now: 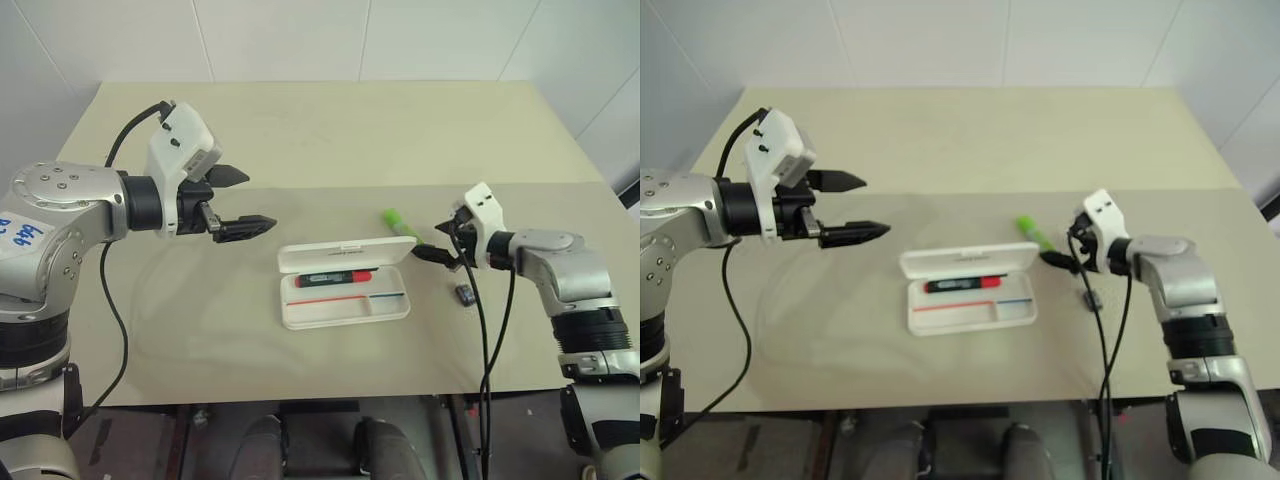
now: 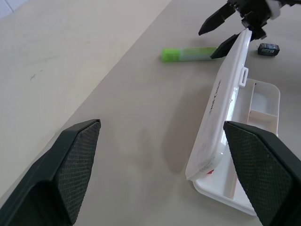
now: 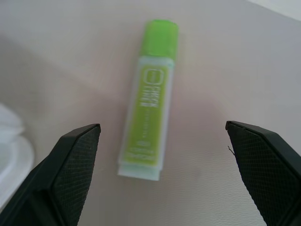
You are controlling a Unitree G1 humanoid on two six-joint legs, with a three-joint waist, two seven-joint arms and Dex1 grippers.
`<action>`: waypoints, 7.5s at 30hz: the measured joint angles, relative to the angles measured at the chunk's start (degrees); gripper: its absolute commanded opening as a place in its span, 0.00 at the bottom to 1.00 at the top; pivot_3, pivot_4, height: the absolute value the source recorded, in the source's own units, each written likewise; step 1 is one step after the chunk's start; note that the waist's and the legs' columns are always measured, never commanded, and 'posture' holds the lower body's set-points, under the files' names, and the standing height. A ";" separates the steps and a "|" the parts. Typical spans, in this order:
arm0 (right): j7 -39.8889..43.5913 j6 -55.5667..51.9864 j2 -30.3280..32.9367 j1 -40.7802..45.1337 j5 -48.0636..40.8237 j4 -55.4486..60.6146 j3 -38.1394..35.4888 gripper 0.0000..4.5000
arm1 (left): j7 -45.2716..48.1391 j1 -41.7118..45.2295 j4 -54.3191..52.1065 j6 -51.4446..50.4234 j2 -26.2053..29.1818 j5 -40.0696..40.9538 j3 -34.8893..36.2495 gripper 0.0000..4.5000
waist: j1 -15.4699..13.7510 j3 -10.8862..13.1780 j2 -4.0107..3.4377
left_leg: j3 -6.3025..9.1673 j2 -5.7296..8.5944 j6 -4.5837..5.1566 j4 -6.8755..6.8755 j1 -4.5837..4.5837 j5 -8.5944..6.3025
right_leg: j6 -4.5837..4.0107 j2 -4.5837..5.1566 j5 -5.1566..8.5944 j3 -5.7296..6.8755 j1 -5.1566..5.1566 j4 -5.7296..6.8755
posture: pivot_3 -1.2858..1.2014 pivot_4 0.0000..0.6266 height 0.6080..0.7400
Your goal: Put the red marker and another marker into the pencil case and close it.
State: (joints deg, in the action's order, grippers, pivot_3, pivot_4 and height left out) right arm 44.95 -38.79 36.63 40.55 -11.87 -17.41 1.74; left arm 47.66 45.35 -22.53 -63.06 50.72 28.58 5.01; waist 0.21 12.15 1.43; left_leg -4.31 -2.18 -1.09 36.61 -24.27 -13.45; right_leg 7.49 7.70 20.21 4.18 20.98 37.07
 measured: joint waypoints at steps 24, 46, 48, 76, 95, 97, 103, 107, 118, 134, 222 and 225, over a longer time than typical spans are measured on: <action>-1.29 1.50 -1.99 6.77 -0.21 -4.99 -1.73 0.24 | -1.81 -0.52 0.31 1.19 -0.14 0.46 -1.14 1.00 | 0.07 0.00 0.01 | -0.70 -0.10 0.00 -0.13 0.00 0.00 | 0.00 -0.07 0.00 -0.69 0.57 0.30 | 0.52 0.24 1.00; 32.51 -3.89 10.38 2.50 -28.42 32.64 -5.41 0.24 | 6.56 -10.33 -2.53 13.17 5.63 2.08 2.39 1.00 | -0.12 -0.01 0.11 | -0.79 -0.23 0.07 -0.16 0.02 -0.06 | -0.02 -0.15 -0.01 -0.72 0.59 0.23 | 0.52 0.24 1.00; 34.91 -3.54 11.26 -0.04 -28.69 34.05 -3.18 0.24 | 8.13 -12.75 -3.09 14.72 7.07 2.34 3.97 1.00 | 0.14 -0.01 0.11 | -0.85 -0.24 0.08 -0.12 0.09 -0.07 | -0.03 -0.15 -0.02 -0.79 0.59 0.11 | 0.52 0.24 1.00; 30.73 20.09 1.51 -0.06 4.98 19.04 20.85 0.24 | 6.12 -24.64 -10.71 14.80 13.13 -1.41 1.65 1.00 | 0.06 -0.02 0.14 | -0.96 -0.46 0.00 -0.08 0.06 -0.12 | -0.13 -0.32 -0.04 -0.85 0.68 0.04 | 0.52 0.24 1.00; 34.37 16.04 7.58 -3.81 0.67 26.41 17.30 0.99 | 6.41 -20.94 -10.21 16.05 10.74 0.13 -0.50 1.00 | -0.49 -0.02 0.14 | -0.94 -0.43 0.01 -0.05 0.01 -0.13 | -0.13 -0.30 -0.04 -0.81 0.65 0.04 | 0.52 0.24 1.00; 36.21 13.28 11.56 -6.89 -4.12 29.64 12.54 0.99 | 7.30 -19.35 -9.82 17.00 9.96 0.58 -1.05 1.00 | -0.72 -0.01 0.16 | -0.93 -0.43 0.05 0.01 0.00 -0.15 | -0.12 -0.30 -0.05 -0.80 0.62 0.01 | 0.52 0.24 1.00; 33.07 5.50 21.25 -13.56 -10.79 33.27 -3.34 0.99 | 10.25 -13.23 -7.00 20.34 7.77 1.88 -1.68 1.00 | -0.33 -0.03 0.18 | -0.95 -0.47 0.04 0.10 0.06 -0.20 | -0.13 -0.34 -0.05 -0.83 0.57 0.02 | 0.52 0.24 1.00; 22.96 1.50 24.00 -20.83 -6.64 32.88 -8.87 0.99 | 9.96 -6.30 -3.39 22.67 1.27 2.22 -3.43 1.00 | -0.42 -0.04 0.19 | -0.96 -0.46 0.05 0.20 0.05 -0.21 | -0.12 -0.33 -0.05 -0.84 0.55 0.03 | 0.52 0.24 1.00; 5.31 -12.43 20.90 -29.87 -2.82 34.05 -11.08 0.99 | 11.34 0.18 5.43 28.57 -4.77 -2.72 -11.63 1.00 | -0.29 -0.04 0.18 | -0.98 -0.47 0.07 0.30 0.05 -0.22 | -0.12 -0.35 -0.04 -0.88 0.56 0.11 | 0.52 0.24 1.00; -7.09 -29.25 10.88 -23.49 -9.07 37.60 -12.98 0.99 | 13.15 1.09 7.21 29.74 -5.80 -4.04 -12.84 1.00 | -0.36 -0.05 0.18 | -0.95 -0.46 0.09 0.31 0.03 -0.23 | -0.12 -0.36 -0.04 -0.87 0.55 0.10 | 0.52 0.24 1.00; 21.91 -7.56 20.78 -13.86 -41.22 37.61 -26.40 1.00 | 12.02 8.27 30.31 36.95 -11.04 -11.29 -12.86 0.64 | -1.54 -0.05 0.21 | -1.01 -0.50 0.23 0.59 0.01 -0.39 | -0.09 -0.37 -0.06 -0.90 0.52 0.35 | 0.52 0.24 1.00; 20.54 -7.56 20.79 -13.85 -41.64 37.52 -26.36 1.00 | 12.68 8.28 34.30 38.65 -13.29 -12.13 -13.26 0.42 | -1.58 -0.04 0.22 | -1.01 -0.50 0.24 0.60 0.00 -0.40 | -0.09 -0.37 -0.06 -0.90 0.53 0.35 | 0.52 0.24 1.00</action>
State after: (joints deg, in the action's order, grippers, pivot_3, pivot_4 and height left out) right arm 65.49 -46.35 57.43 26.69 -53.51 20.10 -24.61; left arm 60.34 53.63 11.77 -24.41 37.43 16.44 -8.25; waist -1.37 12.11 1.64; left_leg -5.33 -2.68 -0.85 37.21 -24.27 -13.84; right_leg 7.40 7.33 20.15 3.28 21.51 37.42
